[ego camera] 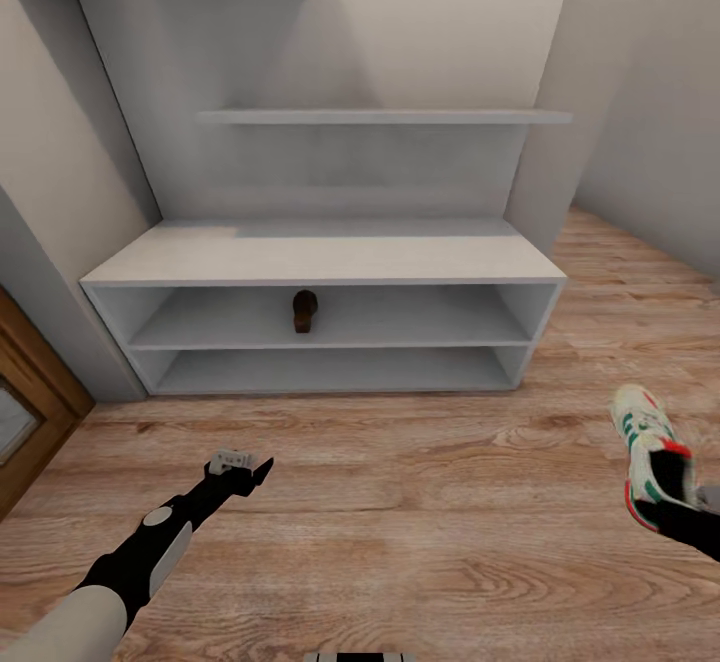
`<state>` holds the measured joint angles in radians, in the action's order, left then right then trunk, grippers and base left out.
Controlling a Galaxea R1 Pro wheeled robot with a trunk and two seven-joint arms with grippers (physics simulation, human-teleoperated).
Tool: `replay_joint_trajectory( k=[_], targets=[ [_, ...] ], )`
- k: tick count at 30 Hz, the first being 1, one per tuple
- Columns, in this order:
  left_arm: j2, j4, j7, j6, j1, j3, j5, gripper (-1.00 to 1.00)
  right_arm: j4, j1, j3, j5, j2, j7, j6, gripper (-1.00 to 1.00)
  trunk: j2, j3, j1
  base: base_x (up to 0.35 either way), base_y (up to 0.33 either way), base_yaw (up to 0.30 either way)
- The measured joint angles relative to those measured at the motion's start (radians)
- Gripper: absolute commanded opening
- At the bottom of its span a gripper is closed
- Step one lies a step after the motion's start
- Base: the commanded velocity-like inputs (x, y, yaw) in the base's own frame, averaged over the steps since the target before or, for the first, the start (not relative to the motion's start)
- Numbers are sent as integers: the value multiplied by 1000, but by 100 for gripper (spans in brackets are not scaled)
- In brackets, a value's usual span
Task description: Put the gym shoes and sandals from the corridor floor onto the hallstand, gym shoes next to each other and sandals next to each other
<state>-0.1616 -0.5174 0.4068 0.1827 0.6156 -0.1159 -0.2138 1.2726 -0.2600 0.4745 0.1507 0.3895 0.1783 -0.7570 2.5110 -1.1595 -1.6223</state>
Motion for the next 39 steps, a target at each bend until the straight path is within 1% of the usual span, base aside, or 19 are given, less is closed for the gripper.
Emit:
replay_joint_trajectory(
  k=[1, 2, 3, 4, 5, 8, 10, 13, 16, 17, 18, 20, 23, 24, 25, 27, 30, 35, 39],
  targets=[
    [0, 0, 0, 0, 0, 0, 0, 100, 0, 0, -84, 1, -10, 0, 0, -100, 0, 0, 0, 0, 0, 0],
    [-1, 0, 0, 0, -1, 0, 0, 100, 1, 0, -111, 4, -33, -1, 0, -100, 0, 0, 0, 0, 0, 0],
    [-1, 0, 0, 0, 0, 0, 0, 100, 0, 0, -136, -4, -40, 0, 0, -100, 0, 0, 0, 0, 0, 0],
    [-1, 0, 0, -1, 0, 1, 0, 100, 0, 0, -190, 0, -54, -1, 1, -100, 0, 0, 0, 0, 0, 0],
    [-1, 0, 0, -1, -1, 1, 0, 100, 0, 0, -217, 4, -61, -1, 0, -100, 0, 0, 0, 0, 0, 0],
    [0, -1, 0, -1, -1, 0, 0, 100, 0, 0, -246, -3, -74, 0, 1, -100, 0, 0, 0, 0, 0, 0],
    [0, 0, 0, -1, -1, -1, 1, 100, 0, 0, -256, 0, -87, -1, 0, -100, 0, 0, 0, 0, 0, 0],
    [0, 0, 0, 0, 0, -1, 2, 100, 0, 0, -259, -4, -123, -1, -1, -100, 0, 0, 0, 0, 0, 0],
    [1, 0, 0, 0, 0, -1, 2, 100, 0, 0, -261, -9, -203, -3, -1, -100, 0, 0, 0, 0, 0, 0],
    [0, -1, 0, -1, -1, -1, 2, 100, 0, 0, -261, -16, -214, -3, 0, -100, 0, 0, 0, 0, 0, 0],
    [1, -1, 0, -1, -1, -1, 2, 100, 0, 0, -261, -28, -238, -4, -1, -100, 0, 0, 0, 0, 0, 0],
    [0, -1, 1, -1, -1, -1, 2, 100, 0, 0, -261, -72, -256, -10, 0, -100, 0, 0, 0, 0, 0, 0],
    [0, -1, 0, -1, 0, -1, 2, 100, 0, 0, -262, -154, -297, -42, -1, -100, 0, 0, 0, 0, 0, 0],
    [0, -1, 1, -1, -1, -1, 2, 100, -1, 0, -263, -185, -321, -58, -1, -100, 0, 0, 0, 0, 0, 0],
    [1, -1, 0, -1, -1, -1, 2, 100, -1, 0, -262, -233, -353, -75, -1, -100, 0, 0, 0, 0, 0, 0],
    [0, -1, 0, -1, -1, -1, 2, 100, -1, 0, -262, -282, -374, -84, -1, -100, 0, 0, 0, 0, 0, 0],
    [0, -1, 1, -1, -1, -1, 3, 100, -1, -2, -261, -325, -389, -89, -1, -100, 0, 0, 0, 0, 0, 0],
    [1, -1, 1, -1, -1, -3, 3, 100, 0, -12, -261, -340, -394, -91, -1, -100, 0, 0, 0, 0, 0, 0],
    [2, -1, 2, -1, -1, -4, 3, 100, 0, -162, -262, -341, -395, -91, -3, -100, 0, 0, 0, 0, 0, 0]
  ],
)
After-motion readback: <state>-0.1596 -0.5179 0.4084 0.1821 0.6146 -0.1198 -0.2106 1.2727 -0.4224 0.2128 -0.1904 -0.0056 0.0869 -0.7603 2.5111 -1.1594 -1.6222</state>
